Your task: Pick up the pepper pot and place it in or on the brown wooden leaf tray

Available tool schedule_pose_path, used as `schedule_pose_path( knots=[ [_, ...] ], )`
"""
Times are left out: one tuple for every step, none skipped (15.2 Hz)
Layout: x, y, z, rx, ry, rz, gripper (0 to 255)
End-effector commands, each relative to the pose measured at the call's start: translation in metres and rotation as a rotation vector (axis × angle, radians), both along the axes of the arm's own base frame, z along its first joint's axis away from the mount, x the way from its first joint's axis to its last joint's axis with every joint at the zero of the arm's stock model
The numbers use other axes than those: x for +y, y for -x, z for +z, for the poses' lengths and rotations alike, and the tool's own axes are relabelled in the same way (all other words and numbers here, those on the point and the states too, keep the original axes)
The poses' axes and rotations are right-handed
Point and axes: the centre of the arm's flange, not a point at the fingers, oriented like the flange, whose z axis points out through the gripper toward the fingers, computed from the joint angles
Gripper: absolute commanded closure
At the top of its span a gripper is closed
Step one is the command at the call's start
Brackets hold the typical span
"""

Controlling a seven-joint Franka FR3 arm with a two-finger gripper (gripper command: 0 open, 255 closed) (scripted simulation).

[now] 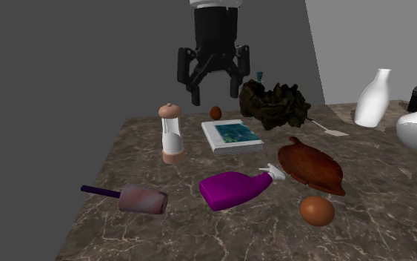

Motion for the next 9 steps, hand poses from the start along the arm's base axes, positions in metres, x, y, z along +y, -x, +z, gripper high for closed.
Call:
schedule_pose_path(
  knots=[
    [0.006, -0.024, -0.006, -0.002, 0.019, 0.003, 0],
    [0.009, -0.037, -0.009, -0.003, 0.029, 0.004, 0],
    [0.012, -0.05, -0.012, -0.003, 0.039, 0.006, 0],
    [0.014, -0.063, -0.015, -0.004, 0.048, 0.007, 0],
    [0.017, -0.075, -0.018, -0.005, 0.058, 0.008, 0],
    [0.02, -0.088, -0.021, -0.006, 0.068, 0.01, 0],
    [0.023, -0.101, -0.024, -0.006, 0.077, 0.011, 0],
    [0.026, -0.113, -0.027, -0.007, 0.087, 0.012, 0],
    [0.028, -0.126, -0.03, -0.008, 0.097, 0.014, 0]
  ],
)
